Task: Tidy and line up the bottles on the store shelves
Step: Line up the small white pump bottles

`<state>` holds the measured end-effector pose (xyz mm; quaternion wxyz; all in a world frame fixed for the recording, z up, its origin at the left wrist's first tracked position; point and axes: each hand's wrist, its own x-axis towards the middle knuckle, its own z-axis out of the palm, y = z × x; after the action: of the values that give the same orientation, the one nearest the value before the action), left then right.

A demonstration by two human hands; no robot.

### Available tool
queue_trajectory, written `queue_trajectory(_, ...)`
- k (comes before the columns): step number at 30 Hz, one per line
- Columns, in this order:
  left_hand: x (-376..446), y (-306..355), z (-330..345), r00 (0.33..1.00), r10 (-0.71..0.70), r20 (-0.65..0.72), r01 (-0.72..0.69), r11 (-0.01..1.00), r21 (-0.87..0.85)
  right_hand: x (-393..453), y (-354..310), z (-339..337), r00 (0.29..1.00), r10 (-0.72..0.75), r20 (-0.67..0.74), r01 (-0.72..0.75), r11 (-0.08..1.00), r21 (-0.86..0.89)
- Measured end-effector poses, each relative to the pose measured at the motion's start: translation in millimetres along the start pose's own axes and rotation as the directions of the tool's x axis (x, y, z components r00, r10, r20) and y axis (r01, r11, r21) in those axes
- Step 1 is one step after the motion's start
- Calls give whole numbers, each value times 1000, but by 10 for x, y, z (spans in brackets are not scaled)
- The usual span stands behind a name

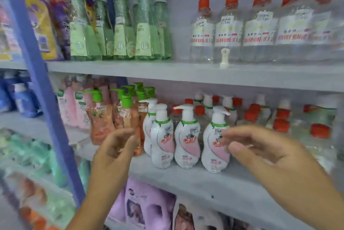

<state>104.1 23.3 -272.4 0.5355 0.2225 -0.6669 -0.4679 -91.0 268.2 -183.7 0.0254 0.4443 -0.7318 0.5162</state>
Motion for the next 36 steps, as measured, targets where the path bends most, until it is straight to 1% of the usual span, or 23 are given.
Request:
queue_trajectory(1,-14,-130,-95,997,-71,-9,71,997,-5,-99,143,152,997,67,-34,-67,998,1)
queue_trajectory(2,21,-259,-168,992,-125,-31,124,992,-33,-159,346,297,993,113,-36,-112,994,13)
queue_trajectory(3,79,-401,-232,985,-163,-52,160,985,-66,-255,476,463,979,197,-57,-195,980,42)
queue_trajectory(4,150,-511,-272,983,-170,-64,164,983,-84,-309,577,675,967,237,-94,-232,971,58)
queue_trajectory(5,193,-593,-289,984,-170,-51,166,984,-66,-304,637,833,953,271,-137,-263,962,76)
queue_trajectory(7,258,-744,-247,984,-164,69,168,984,-62,-198,651,1104,931,324,-171,-315,946,79)
queue_trajectory(9,243,-849,-133,965,-135,225,142,990,-15,-91,707,1298,888,388,-248,-377,922,93)
queue_trajectory(11,235,-951,-46,935,-74,347,53,996,70,-45,757,1484,837,403,-371,-411,910,60)
queue_trajectory(13,246,-1052,27,902,-15,432,-42,992,123,-27,766,1610,790,393,-470,-429,903,34)
queue_trajectory(15,271,-1097,89,860,0,511,-66,992,112,-18,760,1658,764,401,-506,-436,898,53)
queue_trajectory(17,301,-1170,155,850,4,527,-69,992,104,-49,743,1662,757,401,-516,-437,898,56)
queue_trajectory(20,374,-1198,225,861,12,509,-75,992,104,-174,645,1598,735,384,-559,-450,893,23)
queue_trajectory(22,419,-1170,272,850,-3,527,-82,987,139,-286,574,1481,707,362,-608,-449,893,10)
queue_trajectory(23,424,-1147,307,846,-15,534,-83,984,159,-344,535,1389,689,342,-639,-446,895,-1)
queue_trajectory(26,398,-1067,382,861,-3,508,-105,977,184,-515,491,1001,651,261,-713,-448,890,-82)
queue_trajectory(28,326,-1000,387,853,21,521,-137,973,186,-656,538,703,611,238,-755,-493,861,-127)
queue_trajectory(30,194,-874,386,832,51,553,-160,976,151,-800,657,414,548,236,-803,-561,815,-143)
queue_trajectory(33,-64,-650,496,793,97,602,-124,992,4,-931,985,6,463,238,-854,-646,750,-141)
queue_trajectory(35,-266,-499,674,759,114,641,-101,993,-57,-963,1221,-231,449,244,-860,-666,732,-140)
queue_trajectory(36,-367,-435,783,746,119,655,-92,993,-76,-973,1324,-329,459,253,-851,-661,738,-137)
